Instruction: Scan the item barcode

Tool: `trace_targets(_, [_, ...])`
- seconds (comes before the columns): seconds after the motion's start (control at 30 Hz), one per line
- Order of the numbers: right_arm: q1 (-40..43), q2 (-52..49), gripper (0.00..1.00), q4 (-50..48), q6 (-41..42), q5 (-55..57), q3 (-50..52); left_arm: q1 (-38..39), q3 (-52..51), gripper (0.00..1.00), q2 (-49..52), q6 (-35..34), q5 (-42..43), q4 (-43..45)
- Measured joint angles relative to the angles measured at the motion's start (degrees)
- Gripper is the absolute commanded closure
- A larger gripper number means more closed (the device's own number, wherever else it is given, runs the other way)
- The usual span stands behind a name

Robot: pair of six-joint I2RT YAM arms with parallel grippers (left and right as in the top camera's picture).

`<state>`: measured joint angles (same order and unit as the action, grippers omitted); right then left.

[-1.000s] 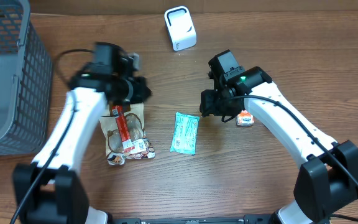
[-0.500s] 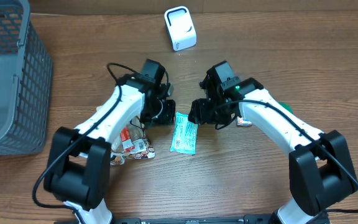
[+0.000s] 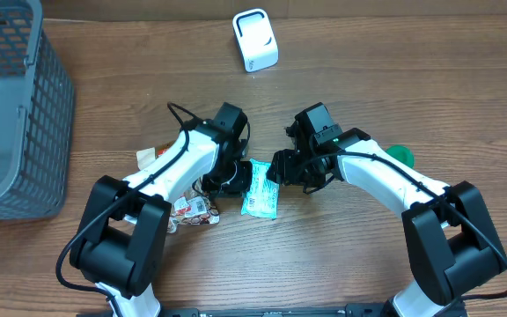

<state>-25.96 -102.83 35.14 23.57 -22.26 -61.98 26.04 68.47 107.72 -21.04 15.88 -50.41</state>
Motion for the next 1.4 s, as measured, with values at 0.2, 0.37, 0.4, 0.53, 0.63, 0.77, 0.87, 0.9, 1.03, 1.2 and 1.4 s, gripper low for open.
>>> trace_targets(0.2, [0.0, 0.0, 0.38, 0.0, 0.4, 0.0, 0.3, 0.2, -2.2, 0.67, 0.1, -0.9, -0.3, 2.9])
trace_targets(0.37, [0.0, 0.0, 0.38, -0.7, 0.7, 0.0, 0.6, 0.3, -2.2, 0.64, 0.1, -0.9, -0.1, 2.9])
trace_targets(0.4, [0.0, 0.0, 0.38, -1.1, 1.2, 0.0, 0.8, 0.4, -2.2, 0.62, 0.1, -0.9, 0.0, 2.8])
trace_targets(0.53, [0.0, 0.0, 0.48, -0.6, 4.2, 0.0, 1.5, 0.8, -2.2, 0.62, 0.1, -0.8, 0.0, 2.6])
trace_targets(0.63, [-0.3, 0.0, 0.5, 1.1, 6.9, 0.0, 1.7, -0.3, -1.2, 0.55, 0.1, 0.2, 0.0, -0.9])
trace_targets(0.77, [-1.9, 0.0, 0.5, 1.8, 10.5, 0.0, 1.7, -4.7, 4.4, 0.49, 0.1, 1.6, 0.0, -7.9])
trace_targets(0.87, [-3.9, 0.0, 0.5, 1.5, 13.0, 0.0, 1.7, -8.0, 7.4, 0.48, 0.1, 2.1, 0.0, -9.2])
trace_targets(0.9, [-4.8, 0.0, 0.5, 1.1, 14.0, 0.0, 1.7, -9.1, 7.8, 0.48, 0.1, 2.6, -0.1, -9.4])
trace_targets(1.03, [-8.1, 0.0, 0.5, -1.5, 17.7, 0.0, 1.7, -11.0, 7.8, 0.47, 0.1, 3.7, -1.4, -10.5])
trace_targets(1.2, [-12.0, 0.0, 0.5, -6.8, 21.1, -0.5, 1.9, -11.0, 7.8, 0.47, 0.1, 4.6, -2.4, -10.7])
trace_targets(1.4, [-11.5, 0.0, 0.49, -4.0, 20.8, -1.4, 1.9, -11.0, 7.8, 0.48, 0.1, 5.4, -2.9, -10.7])
